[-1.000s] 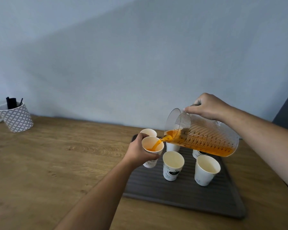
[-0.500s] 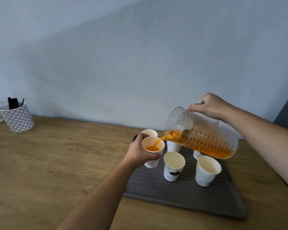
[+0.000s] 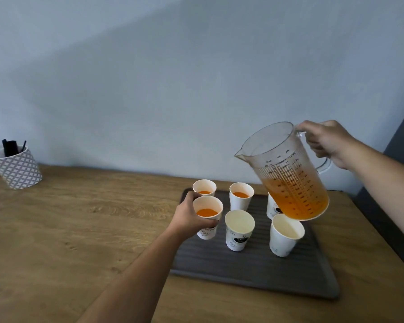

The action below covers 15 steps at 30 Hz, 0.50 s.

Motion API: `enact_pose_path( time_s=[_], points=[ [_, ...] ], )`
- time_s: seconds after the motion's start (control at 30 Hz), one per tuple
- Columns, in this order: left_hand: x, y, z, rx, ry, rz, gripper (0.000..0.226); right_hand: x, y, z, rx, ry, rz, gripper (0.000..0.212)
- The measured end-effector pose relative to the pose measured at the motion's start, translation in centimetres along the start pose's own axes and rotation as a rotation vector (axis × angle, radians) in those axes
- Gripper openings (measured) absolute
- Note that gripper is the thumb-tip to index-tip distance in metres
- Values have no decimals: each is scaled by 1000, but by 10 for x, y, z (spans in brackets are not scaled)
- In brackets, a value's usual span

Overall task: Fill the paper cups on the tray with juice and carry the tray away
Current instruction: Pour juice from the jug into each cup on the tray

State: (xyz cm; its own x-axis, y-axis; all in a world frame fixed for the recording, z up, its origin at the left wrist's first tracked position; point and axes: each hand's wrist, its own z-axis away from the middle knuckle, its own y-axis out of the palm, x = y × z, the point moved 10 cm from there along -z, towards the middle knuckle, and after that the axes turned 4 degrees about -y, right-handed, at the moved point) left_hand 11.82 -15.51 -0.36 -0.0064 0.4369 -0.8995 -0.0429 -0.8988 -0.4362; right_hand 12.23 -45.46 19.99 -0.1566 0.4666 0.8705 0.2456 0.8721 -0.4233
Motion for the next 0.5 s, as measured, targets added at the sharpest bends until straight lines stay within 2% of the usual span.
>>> enact_pose_path(
  time_s=[0.23,0.5],
  points=[
    [30,15,2,16,-50,-96,69,-19,-31,8,-103,14,-107,48],
    [41,17,0,-17,-49,-148,77,-43,-41,14,-124,43,-139,55]
  ],
)
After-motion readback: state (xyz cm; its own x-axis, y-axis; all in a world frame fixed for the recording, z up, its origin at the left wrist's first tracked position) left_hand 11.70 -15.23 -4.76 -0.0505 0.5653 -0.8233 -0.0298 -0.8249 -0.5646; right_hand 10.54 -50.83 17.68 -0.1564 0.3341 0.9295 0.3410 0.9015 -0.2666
